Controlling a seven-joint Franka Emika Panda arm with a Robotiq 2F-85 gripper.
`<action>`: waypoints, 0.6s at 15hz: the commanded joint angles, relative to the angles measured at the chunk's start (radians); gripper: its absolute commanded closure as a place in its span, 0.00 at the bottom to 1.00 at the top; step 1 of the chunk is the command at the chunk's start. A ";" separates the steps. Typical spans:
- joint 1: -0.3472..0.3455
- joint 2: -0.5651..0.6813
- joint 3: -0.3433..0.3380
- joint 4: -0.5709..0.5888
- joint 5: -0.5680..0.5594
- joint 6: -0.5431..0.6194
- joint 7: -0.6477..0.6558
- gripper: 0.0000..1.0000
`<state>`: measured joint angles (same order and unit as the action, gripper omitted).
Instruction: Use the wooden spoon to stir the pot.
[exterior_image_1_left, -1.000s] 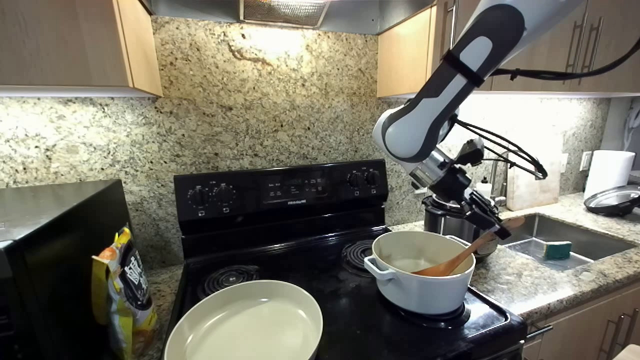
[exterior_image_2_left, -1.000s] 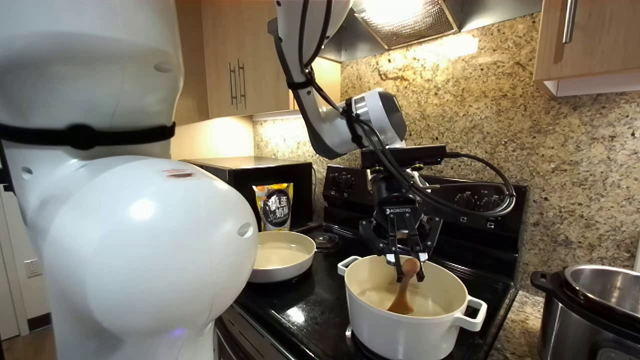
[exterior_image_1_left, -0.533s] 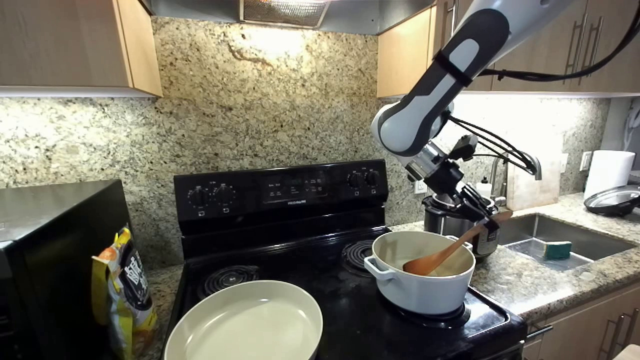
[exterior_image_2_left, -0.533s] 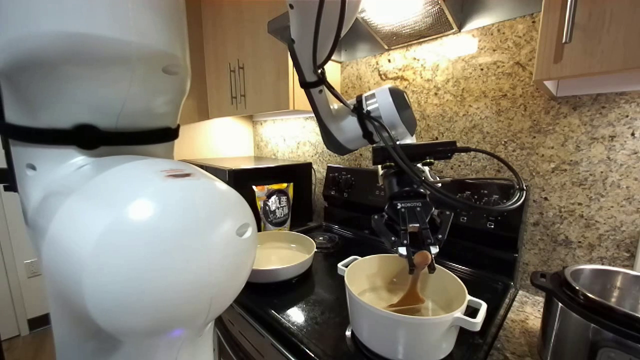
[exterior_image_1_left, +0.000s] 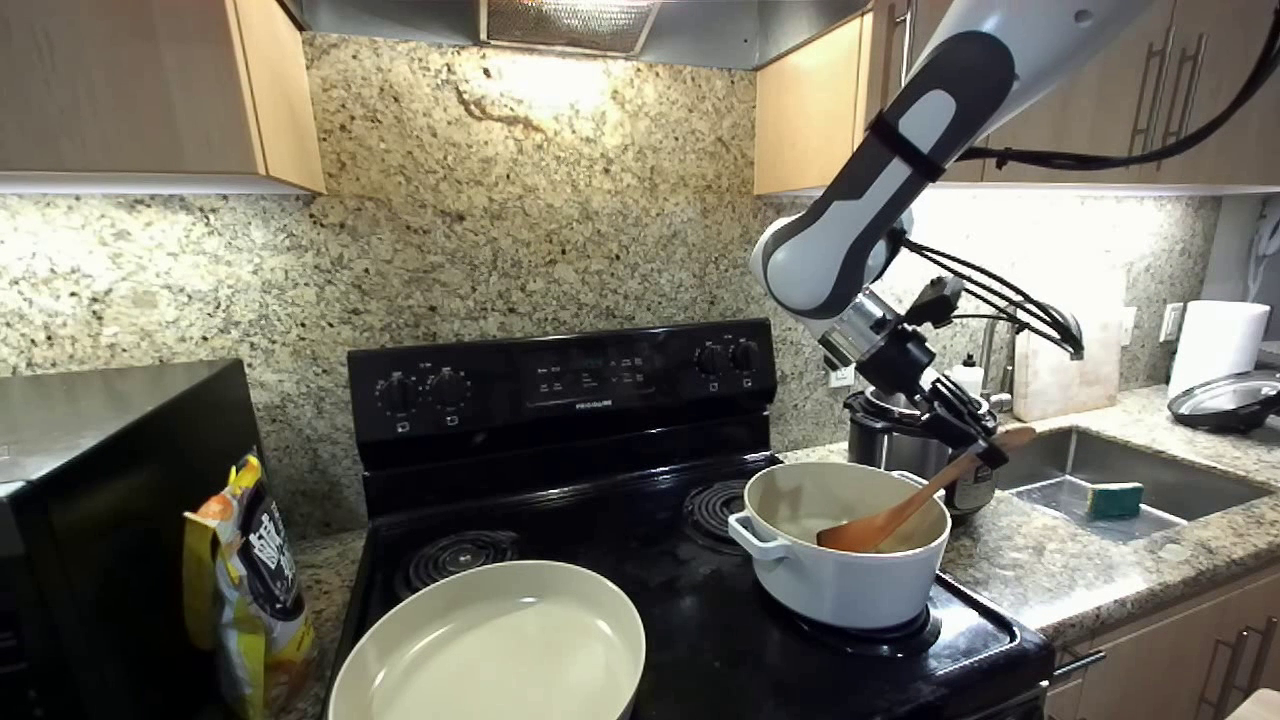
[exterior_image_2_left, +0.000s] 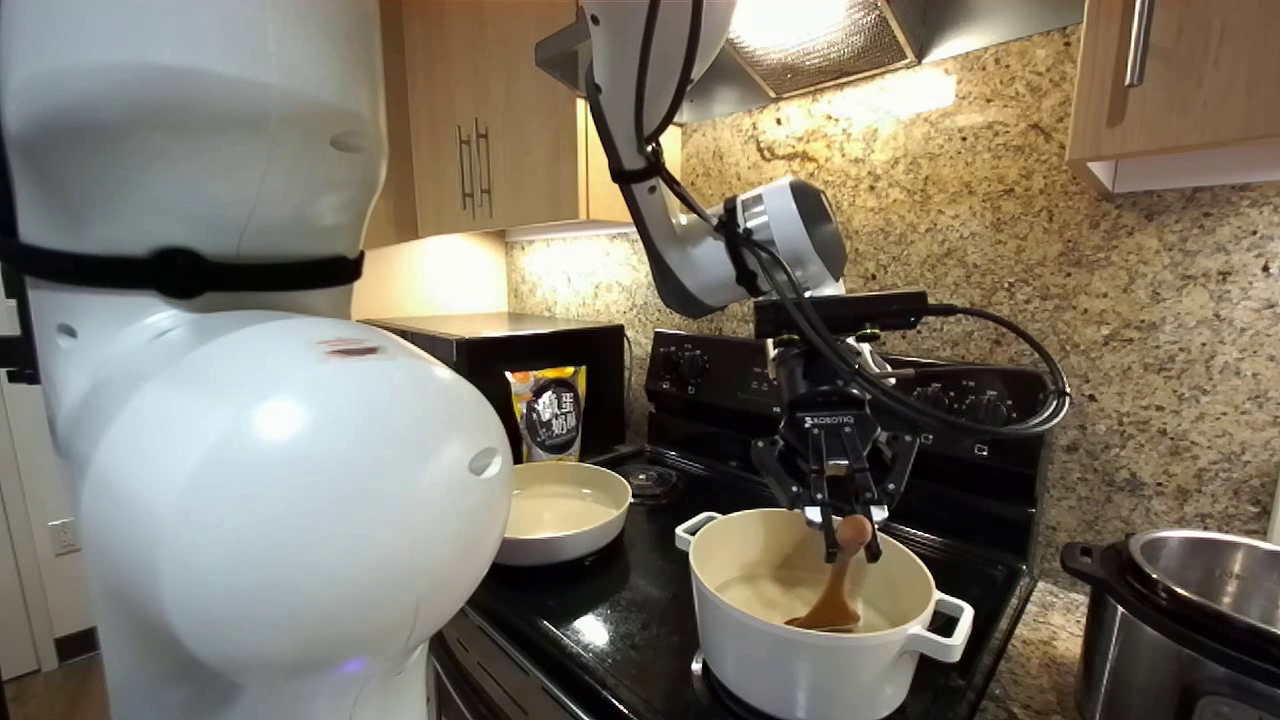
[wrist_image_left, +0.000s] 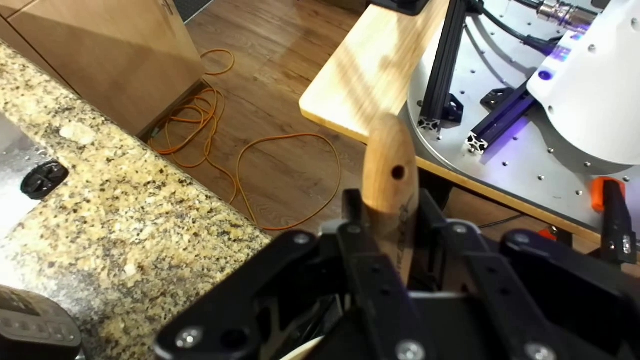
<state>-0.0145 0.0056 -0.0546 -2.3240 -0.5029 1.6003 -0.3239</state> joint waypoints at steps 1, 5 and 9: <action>-0.012 -0.009 0.004 -0.023 0.019 0.000 -0.006 0.92; -0.005 -0.006 0.011 -0.039 0.024 -0.004 -0.005 0.92; -0.001 -0.002 0.016 -0.029 0.058 -0.009 -0.015 0.92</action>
<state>-0.0119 0.0098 -0.0498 -2.3519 -0.4812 1.6002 -0.3239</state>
